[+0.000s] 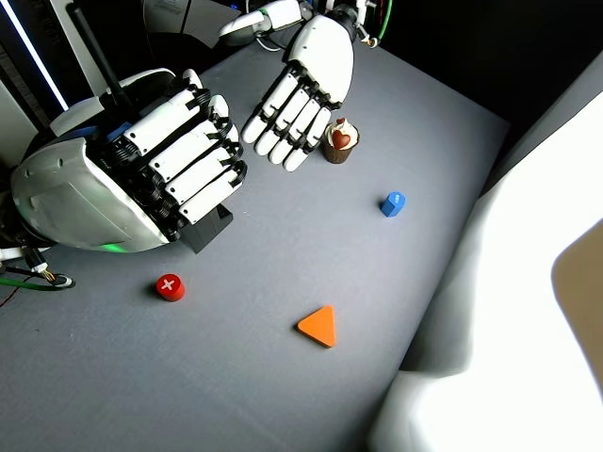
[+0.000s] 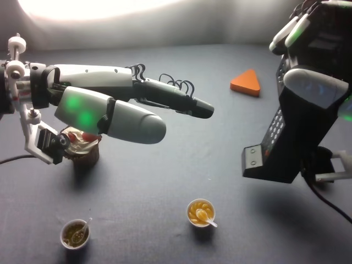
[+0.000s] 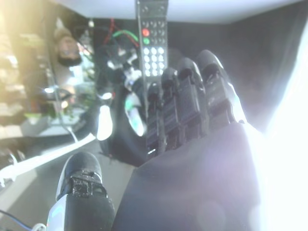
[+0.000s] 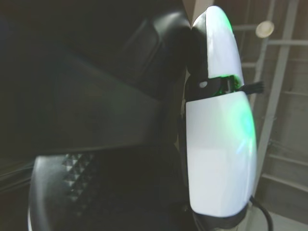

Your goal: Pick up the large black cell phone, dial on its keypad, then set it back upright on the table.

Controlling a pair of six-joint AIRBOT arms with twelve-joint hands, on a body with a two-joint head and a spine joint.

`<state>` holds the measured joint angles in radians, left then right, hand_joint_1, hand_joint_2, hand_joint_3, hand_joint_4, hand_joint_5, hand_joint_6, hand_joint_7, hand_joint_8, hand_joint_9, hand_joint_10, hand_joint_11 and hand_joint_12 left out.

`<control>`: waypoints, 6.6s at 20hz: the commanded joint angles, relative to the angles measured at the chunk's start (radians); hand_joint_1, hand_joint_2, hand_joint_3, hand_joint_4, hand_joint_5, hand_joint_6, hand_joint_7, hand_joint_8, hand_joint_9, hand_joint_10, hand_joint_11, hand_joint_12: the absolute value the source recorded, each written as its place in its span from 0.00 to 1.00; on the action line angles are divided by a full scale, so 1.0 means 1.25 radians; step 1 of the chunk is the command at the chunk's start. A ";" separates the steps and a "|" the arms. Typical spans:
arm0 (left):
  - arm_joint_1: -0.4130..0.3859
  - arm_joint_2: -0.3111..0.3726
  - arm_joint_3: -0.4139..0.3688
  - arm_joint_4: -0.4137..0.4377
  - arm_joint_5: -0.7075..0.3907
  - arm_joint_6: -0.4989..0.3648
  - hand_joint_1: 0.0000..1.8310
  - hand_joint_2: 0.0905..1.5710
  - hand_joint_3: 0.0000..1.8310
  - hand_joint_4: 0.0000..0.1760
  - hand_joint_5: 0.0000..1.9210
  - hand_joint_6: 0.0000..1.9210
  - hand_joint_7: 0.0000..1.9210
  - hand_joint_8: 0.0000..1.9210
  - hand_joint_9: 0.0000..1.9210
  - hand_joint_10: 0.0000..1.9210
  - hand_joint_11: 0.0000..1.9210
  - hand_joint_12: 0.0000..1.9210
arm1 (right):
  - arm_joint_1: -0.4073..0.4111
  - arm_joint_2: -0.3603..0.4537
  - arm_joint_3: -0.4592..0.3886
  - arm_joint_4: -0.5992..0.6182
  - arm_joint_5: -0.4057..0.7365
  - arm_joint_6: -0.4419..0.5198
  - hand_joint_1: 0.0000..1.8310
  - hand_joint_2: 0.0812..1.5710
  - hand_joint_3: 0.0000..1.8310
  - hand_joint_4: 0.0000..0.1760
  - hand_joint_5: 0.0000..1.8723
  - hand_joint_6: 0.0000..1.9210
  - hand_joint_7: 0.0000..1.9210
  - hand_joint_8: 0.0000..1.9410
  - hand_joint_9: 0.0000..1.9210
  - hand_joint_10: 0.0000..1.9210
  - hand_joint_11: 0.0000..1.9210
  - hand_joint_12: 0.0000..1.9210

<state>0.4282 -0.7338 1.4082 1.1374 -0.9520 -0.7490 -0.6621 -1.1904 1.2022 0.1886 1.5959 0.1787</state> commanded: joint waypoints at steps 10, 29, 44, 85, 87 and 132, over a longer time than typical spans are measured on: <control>-0.041 0.004 -0.009 -0.040 0.054 -0.205 0.00 0.68 0.00 0.04 0.15 0.00 0.14 0.00 0.10 0.00 0.00 0.19 | -0.005 -0.001 0.045 -0.021 0.104 0.012 0.81 0.70 0.00 0.00 0.49 0.51 0.50 0.46 0.47 0.61 0.38 0.87; -0.060 0.023 -0.059 0.018 0.076 -0.389 0.00 0.69 0.00 0.02 0.17 0.00 0.15 0.00 0.11 0.00 0.00 0.20 | -0.018 -0.026 0.099 -0.088 0.120 0.002 0.81 0.69 0.00 0.00 0.50 0.50 0.50 0.45 0.48 0.59 0.39 0.86; -0.044 0.021 -0.069 0.117 0.083 -0.456 0.00 0.70 0.00 0.05 0.16 0.00 0.14 0.00 0.11 0.00 0.00 0.21 | -0.020 -0.028 0.097 -0.184 0.116 -0.010 0.81 0.69 0.00 0.00 0.50 0.48 0.51 0.45 0.50 0.58 0.40 0.86; -0.100 0.062 0.013 0.184 0.089 -0.447 0.00 0.70 0.00 0.11 0.16 0.00 0.15 0.00 0.11 0.00 0.00 0.21 | -0.060 -0.109 0.120 -0.109 0.097 -0.051 0.81 0.71 0.00 0.00 0.49 0.50 0.47 0.51 0.45 0.63 0.39 0.88; -0.101 0.062 0.018 0.184 0.089 -0.447 0.00 0.70 0.00 0.11 0.16 0.00 0.15 0.00 0.11 0.00 0.00 0.22 | -0.060 -0.106 0.115 -0.104 0.097 -0.051 0.81 0.71 0.00 0.00 0.49 0.50 0.47 0.51 0.45 0.63 0.39 0.88; -0.050 0.059 0.048 0.155 0.084 -0.446 0.00 0.70 0.00 0.20 0.17 0.00 0.16 0.00 0.12 0.00 0.00 0.24 | -0.029 -0.078 0.060 -0.124 0.021 -0.108 0.81 0.69 0.00 0.00 0.52 0.42 0.48 0.49 0.46 0.61 0.43 0.85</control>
<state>0.3836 -0.6636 1.4670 1.4029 -0.8055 -1.2991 -0.6899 -1.2861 1.2743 0.0383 1.6131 0.0463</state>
